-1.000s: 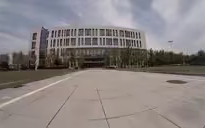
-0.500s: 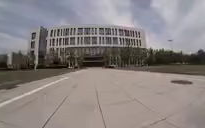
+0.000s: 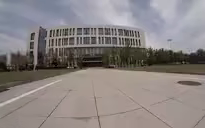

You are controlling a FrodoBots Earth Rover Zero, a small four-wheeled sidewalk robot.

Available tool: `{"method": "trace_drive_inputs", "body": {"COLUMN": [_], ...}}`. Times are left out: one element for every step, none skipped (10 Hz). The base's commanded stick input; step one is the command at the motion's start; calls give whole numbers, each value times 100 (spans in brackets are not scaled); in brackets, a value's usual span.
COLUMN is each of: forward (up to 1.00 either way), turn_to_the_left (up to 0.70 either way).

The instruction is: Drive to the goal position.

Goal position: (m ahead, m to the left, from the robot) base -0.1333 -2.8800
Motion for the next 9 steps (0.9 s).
{"method": "trace_drive_inputs", "body": {"forward": [70, 70, 70, 70, 70, 70, 70, 70, 70], "turn_to_the_left": [0, 0, 0, 0, 0, 0, 0, 0, 0]}}
